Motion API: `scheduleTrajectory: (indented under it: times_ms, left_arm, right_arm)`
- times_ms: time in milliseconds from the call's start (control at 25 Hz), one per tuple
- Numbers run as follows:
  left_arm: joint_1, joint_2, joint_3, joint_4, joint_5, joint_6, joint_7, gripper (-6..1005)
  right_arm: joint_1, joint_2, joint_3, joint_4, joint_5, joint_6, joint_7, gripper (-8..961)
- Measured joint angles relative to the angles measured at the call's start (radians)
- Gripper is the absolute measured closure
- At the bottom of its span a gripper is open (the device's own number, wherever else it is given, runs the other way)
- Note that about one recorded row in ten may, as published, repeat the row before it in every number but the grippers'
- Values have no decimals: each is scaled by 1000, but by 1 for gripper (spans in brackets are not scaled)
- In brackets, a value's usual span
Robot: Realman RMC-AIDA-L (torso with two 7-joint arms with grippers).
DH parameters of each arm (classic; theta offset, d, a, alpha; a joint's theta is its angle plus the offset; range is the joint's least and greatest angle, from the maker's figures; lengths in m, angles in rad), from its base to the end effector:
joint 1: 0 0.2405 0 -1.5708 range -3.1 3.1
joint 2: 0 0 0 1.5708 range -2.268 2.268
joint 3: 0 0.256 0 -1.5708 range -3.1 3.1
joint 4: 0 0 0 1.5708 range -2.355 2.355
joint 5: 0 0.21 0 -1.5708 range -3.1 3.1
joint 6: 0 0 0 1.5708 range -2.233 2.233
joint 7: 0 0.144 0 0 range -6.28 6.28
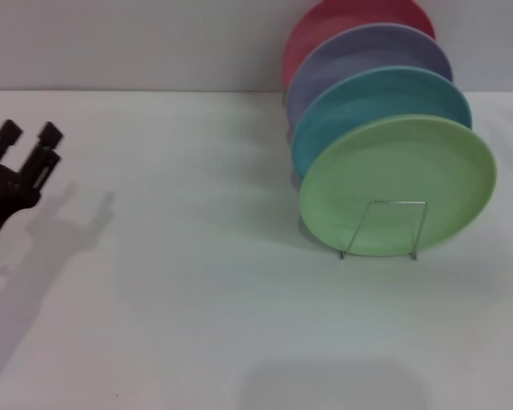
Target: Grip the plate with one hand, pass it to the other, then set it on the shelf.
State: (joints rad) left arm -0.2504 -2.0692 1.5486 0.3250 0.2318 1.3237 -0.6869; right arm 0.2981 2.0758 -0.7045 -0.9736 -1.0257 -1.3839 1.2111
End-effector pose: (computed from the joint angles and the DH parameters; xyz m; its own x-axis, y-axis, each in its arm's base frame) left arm -0.3145 0.2949 0.0037 0.4427 -0.0510 0.8952 0.8052 -0.4166 -0.4220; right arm 0.2499 0.3338 0.1711 0.4854 0.3673 -0.7934 -0.6027 -0.5168 -0.6080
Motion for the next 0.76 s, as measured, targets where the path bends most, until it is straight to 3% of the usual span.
scheduleTrajectory:
  times_ms: [40,80,240,280,320,640,760]
  left_arm:
    - [5,0,-9,0,-2,10,0,347]
    - [7,0,-13,-1,-3,16,0,347]
    - [20,-5,-29,-15,-18,61,2,347]
    - [20,-5,-29,-15,-18,61,2,347]
    - [20,-5,-30,-26,-30,74,2,347]
    - [21,-5,-28,-64,-67,124,5,347]
    - [21,-6,-21,-66,-67,128,10,347]
  right_arm:
    - [0,-1,63,142,40,-31,-65,567]
    - [0,-1,63,142,40,-31,-65,567]
    - [2,-1,185,400,69,-114,-271,567]
    - [2,-1,185,400,69,-114,-271,567]
    - [1,1,239,501,71,-160,-400,566]
    - [9,2,318,702,74,-250,-759,565]
    - [13,2,324,716,75,-250,-786,566]
